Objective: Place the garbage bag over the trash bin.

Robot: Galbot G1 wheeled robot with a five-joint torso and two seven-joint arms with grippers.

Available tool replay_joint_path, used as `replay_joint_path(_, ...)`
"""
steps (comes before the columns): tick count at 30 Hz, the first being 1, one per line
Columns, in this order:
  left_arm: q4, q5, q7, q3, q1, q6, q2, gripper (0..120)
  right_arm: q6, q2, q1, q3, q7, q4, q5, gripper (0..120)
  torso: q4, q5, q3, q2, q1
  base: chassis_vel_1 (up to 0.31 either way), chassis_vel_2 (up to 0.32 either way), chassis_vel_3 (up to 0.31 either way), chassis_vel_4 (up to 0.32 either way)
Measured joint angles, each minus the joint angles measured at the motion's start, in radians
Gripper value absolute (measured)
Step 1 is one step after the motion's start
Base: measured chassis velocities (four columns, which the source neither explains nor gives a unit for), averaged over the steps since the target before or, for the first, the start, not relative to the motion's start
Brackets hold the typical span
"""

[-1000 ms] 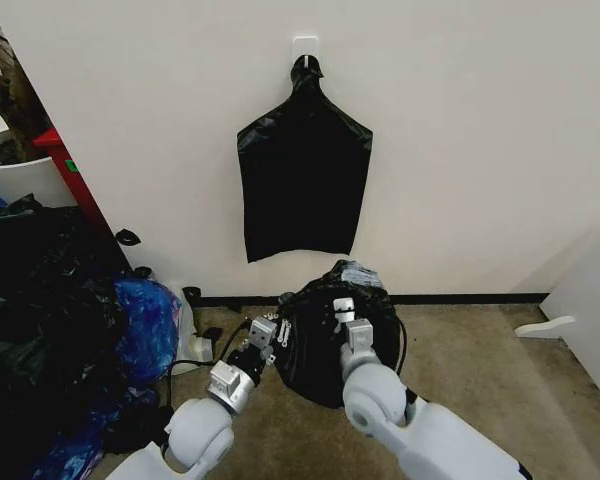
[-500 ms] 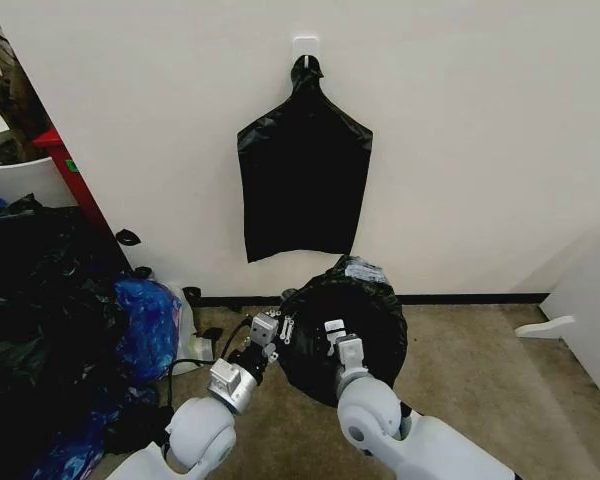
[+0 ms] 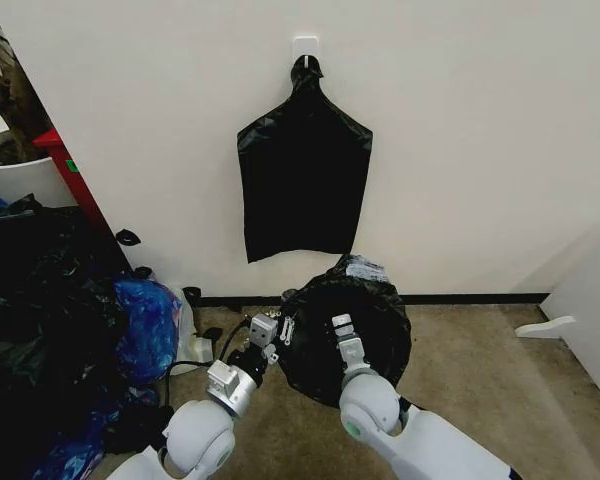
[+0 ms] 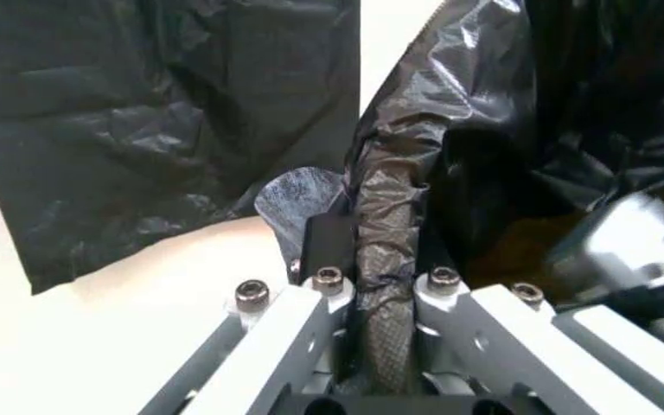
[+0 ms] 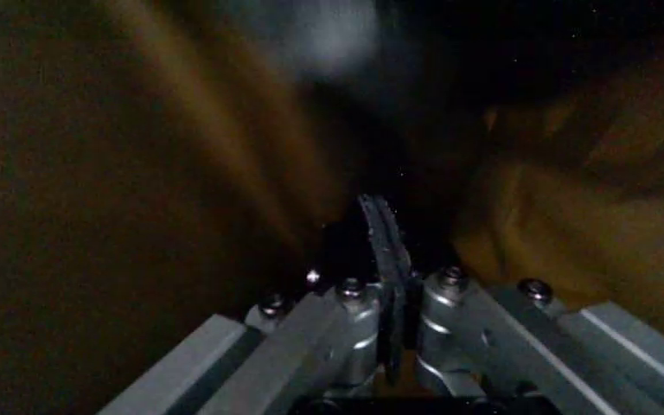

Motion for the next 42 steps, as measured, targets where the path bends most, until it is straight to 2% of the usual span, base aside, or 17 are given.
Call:
replay_joint_path(3,0.013,-0.001,-0.001,-0.003,-0.003,0.001,0.0,3,0.037,-0.015,-0.012,-0.016,-0.04,0.061,-0.001,0,0.0,0.0001,0.0,0.0,0.0,0.0,0.0,0.0,0.0)
replay_joint_path(8,0.014,-0.001,-0.001,0.0,0.003,0.002,-0.001,3,0.05,-0.008,0.013,-0.016,-0.049,0.042,0.006,0,0.0,0.0002,0.0,0.0,0.0,0.0,0.0,0.0,0.0)
replay_joint_path(12,0.002,0.002,-0.001,0.001,0.013,0.003,0.002,3,0.008,0.005,0.069,0.017,0.014,-0.003,0.11,0,0.0002,0.0002,0.0,0.0,0.0,0.0,0.0,0.0,0.0)
replay_joint_path(18,-0.002,0.002,-0.001,-0.001,0.015,0.004,0.004,3,-0.046,0.001,0.106,0.052,0.081,-0.038,0.17,0,0.0001,0.0002,0.0,0.0,0.0,0.0,0.0,0.0,0.0)
replay_joint_path(25,-0.004,-0.001,-0.001,0.003,0.016,0.007,0.001,3,-0.059,-0.003,0.1,0.063,0.097,-0.045,0.177,0,-0.0001,0.0002,0.0,0.0,0.0,0.0,0.0,0.0,0.0)
replay_joint_path(32,-0.029,-0.04,0.001,0.006,0.027,0.026,0.004,3,-0.039,0.018,0.108,0.066,0.061,-0.103,0.127,0,0.0001,0.0003,0.0,0.0,0.0,0.0,0.0,0.0,0.0)
replay_joint_path(36,-0.019,-0.041,0.002,0.0,0.025,0.026,0.005,3,-0.022,-0.003,0.086,0.052,0.036,-0.059,0.057,18,0.0001,0.0002,0.0,0.0,0.0,0.0,0.0,0.0,0.0)
replay_joint_path(38,-0.016,-0.041,0.002,-0.001,0.024,0.026,0.004,3,-0.021,-0.007,0.079,0.047,0.035,-0.045,0.051,19,0.0,0.0001,0.0,0.0,0.0,0.0,0.0,0.0,0.0)
replay_joint_path(42,-0.001,-0.037,0.001,-0.008,0.013,0.024,0.0,3,-0.02,-0.029,0.031,0.01,0.036,0.059,0.067,36,-0.0002,0.0,0.0,0.0,0.0,0.0,0.0,0.0,0.0)
